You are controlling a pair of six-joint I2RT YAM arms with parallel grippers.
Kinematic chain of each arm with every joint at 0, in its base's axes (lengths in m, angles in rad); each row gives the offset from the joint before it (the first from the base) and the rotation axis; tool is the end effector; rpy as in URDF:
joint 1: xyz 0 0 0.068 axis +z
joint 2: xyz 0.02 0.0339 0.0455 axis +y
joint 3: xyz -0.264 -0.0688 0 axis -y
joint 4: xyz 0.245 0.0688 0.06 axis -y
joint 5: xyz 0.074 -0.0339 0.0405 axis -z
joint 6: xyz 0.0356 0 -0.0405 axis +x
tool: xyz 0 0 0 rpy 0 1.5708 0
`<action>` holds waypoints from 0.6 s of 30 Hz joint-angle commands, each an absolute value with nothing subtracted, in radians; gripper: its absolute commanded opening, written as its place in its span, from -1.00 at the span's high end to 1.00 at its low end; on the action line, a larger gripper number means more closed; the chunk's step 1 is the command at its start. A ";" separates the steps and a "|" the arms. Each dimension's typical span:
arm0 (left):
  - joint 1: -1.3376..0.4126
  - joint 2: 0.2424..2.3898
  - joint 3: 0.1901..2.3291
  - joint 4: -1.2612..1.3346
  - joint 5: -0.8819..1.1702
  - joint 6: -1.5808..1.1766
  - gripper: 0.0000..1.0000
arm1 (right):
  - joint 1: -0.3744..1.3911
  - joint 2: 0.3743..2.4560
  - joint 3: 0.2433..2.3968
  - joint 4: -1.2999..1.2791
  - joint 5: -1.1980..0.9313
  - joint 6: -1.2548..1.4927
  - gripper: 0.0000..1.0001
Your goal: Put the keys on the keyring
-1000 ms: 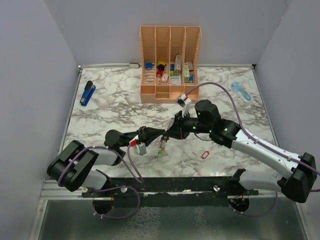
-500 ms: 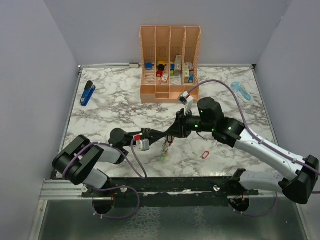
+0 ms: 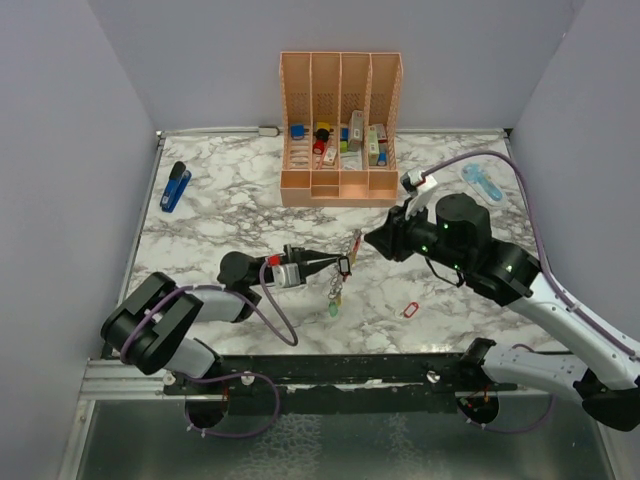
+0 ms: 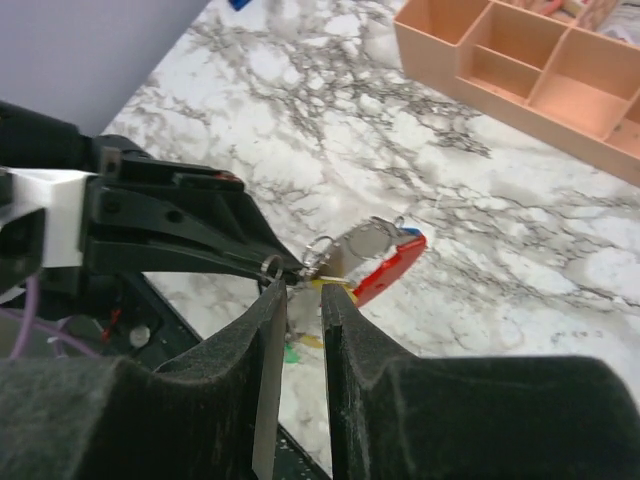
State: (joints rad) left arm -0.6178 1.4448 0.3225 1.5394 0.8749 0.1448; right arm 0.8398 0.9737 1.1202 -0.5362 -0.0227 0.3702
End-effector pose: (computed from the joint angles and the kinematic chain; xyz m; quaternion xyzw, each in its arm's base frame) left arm 0.1763 -0.1588 0.2199 0.5134 0.3264 -0.4025 0.6840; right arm 0.1373 0.1543 0.3853 -0.1994 0.8063 0.3244 0.4526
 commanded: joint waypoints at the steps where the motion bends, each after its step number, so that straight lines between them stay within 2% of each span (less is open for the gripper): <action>1: -0.625 1.383 0.377 1.790 0.805 0.015 1.00 | 0.837 0.940 1.144 -0.585 0.132 0.295 0.57; 6: -0.651 1.368 0.436 1.790 0.745 -0.041 1.00 | 0.838 0.889 1.138 -0.531 0.133 0.265 0.57; 11: -0.675 1.363 0.506 1.792 0.644 -0.085 1.00 | 0.838 0.934 1.144 -0.538 0.097 0.244 0.58; 18: -0.693 1.334 0.548 1.796 0.335 -0.194 1.00 | 0.838 0.927 1.127 -0.444 0.111 0.182 0.58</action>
